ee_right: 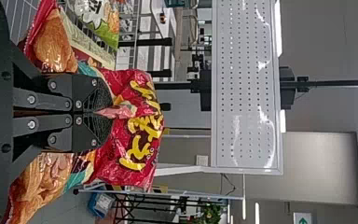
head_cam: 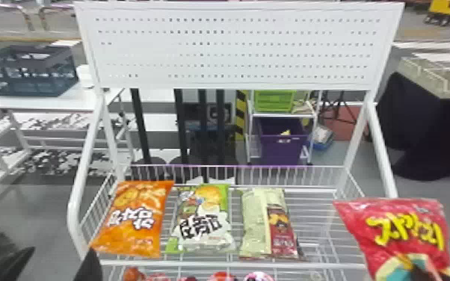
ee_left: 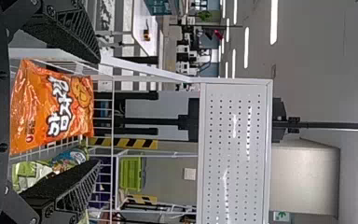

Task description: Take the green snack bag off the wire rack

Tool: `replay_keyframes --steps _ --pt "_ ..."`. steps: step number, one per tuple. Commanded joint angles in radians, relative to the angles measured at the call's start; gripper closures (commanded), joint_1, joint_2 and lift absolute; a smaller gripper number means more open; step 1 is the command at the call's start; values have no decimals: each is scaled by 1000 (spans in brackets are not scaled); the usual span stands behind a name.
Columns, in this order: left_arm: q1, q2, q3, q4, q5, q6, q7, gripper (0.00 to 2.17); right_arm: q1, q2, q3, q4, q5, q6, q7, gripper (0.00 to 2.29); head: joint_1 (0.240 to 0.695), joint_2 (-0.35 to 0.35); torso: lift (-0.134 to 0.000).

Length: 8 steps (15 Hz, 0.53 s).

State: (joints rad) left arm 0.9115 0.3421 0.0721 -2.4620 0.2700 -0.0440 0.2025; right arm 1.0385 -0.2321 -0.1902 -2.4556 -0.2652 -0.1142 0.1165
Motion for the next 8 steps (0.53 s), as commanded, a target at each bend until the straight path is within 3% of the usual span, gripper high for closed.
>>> replay_keyframes --steps 1,8 --pt "1 0 0 0 0 -3 1 140 0 0 0 0 1 0 0 2175 499 0 0" --pt "3 -2 0 0 0 -18 1 140 2 2 -2 -2 0 -3 0 2175 499 0 0"
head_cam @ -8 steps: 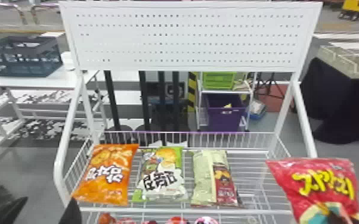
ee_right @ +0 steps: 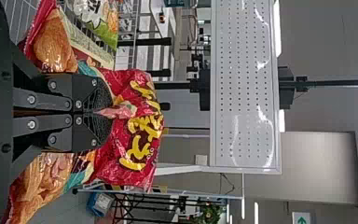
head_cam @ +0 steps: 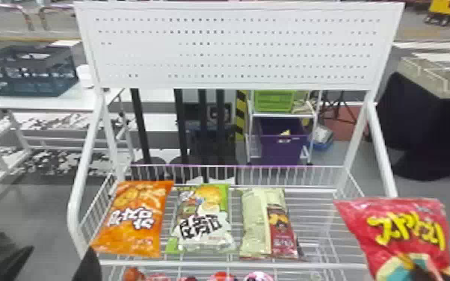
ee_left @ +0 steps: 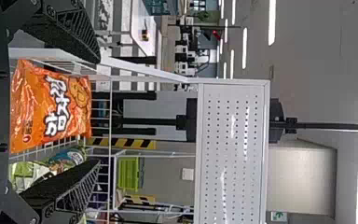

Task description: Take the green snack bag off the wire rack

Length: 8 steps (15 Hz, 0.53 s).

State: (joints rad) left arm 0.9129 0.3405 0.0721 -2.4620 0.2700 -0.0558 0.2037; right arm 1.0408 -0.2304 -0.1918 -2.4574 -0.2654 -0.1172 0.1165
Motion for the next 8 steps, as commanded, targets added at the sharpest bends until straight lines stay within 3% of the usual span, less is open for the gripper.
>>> replay_keyframes --steps 1,3,6,8 --pt "1 0 -2 2 0 -6 0 140 -1 0 0 0 0 0 0 2179 499 0 0" --pt "-32 5 -34 38 -2 -28 3 140 -4 0 3 2 0 0 0 2175 499 0 0" --pt "-218 91 -230 172 -46 -58 94 144 -12 0 14 3 5 0 0 2175 499 0 0" --pt "-384 117 -377 259 -46 67 135 144 -15 0 15 3 6 0 0 2175 499 0 0"
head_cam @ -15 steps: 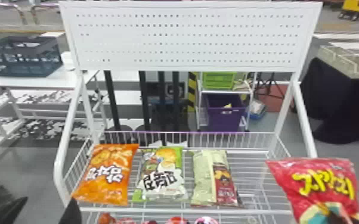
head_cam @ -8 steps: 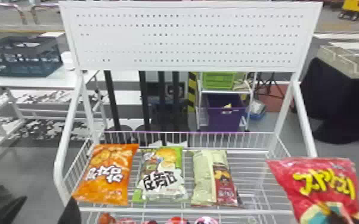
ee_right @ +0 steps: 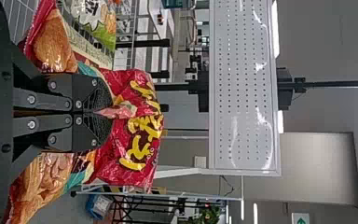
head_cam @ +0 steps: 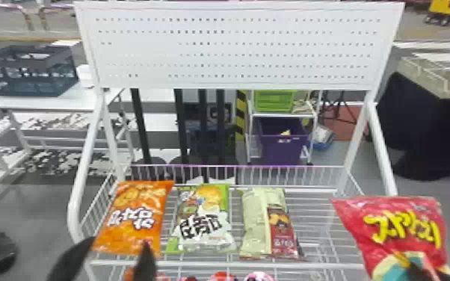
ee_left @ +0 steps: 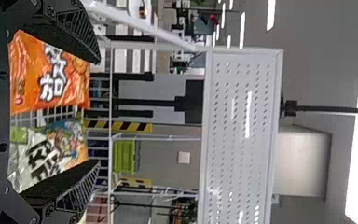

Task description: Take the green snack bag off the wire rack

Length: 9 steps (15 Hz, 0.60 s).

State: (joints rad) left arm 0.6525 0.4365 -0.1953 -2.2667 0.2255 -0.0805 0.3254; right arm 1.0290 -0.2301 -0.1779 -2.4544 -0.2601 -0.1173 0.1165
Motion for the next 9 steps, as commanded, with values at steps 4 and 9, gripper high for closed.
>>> replay_keyframes --steps 4,9 --pt "-459 -2 -329 268 54 270 63 144 -6 0 6 9 4 0 0 2175 499 0 0" --pt "-740 -91 -443 558 155 331 96 147 -13 8 8 26 7 3 0 2175 499 0 0"
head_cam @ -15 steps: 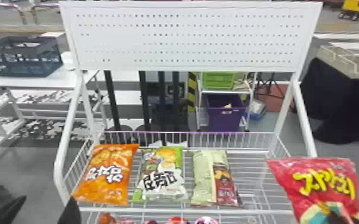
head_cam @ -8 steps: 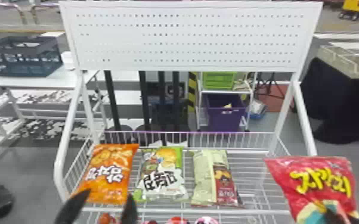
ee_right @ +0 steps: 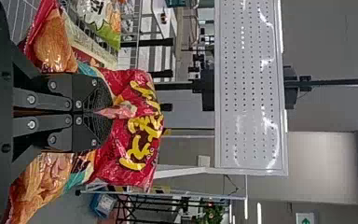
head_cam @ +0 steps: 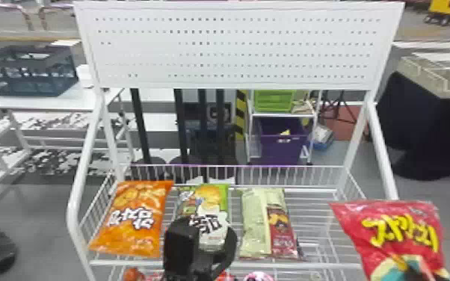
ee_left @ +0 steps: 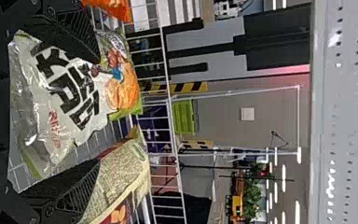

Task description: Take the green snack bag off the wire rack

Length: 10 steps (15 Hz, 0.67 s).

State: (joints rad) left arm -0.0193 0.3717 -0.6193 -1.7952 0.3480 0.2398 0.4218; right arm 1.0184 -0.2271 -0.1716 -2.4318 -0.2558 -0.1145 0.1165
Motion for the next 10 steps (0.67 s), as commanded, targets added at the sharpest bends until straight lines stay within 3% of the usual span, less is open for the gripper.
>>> replay_keyframes --steps 1,6,8,9,10 --pt "-102 -39 -23 131 55 11 -2 147 -3 6 3 3 4 -3 0 2175 499 0 0" --pt "-231 -65 -40 298 131 45 -9 174 -4 11 6 8 7 0 0 2175 499 0 0" --pt "-237 -60 -40 298 140 48 -15 373 -4 11 6 7 9 0 0 2175 499 0 0" --pt "-237 -59 -40 298 141 51 -12 623 -4 11 6 7 9 0 0 2175 499 0 0" --pt "-237 -56 -40 293 149 57 -8 1035 -4 11 6 7 9 0 0 2175 499 0 0"
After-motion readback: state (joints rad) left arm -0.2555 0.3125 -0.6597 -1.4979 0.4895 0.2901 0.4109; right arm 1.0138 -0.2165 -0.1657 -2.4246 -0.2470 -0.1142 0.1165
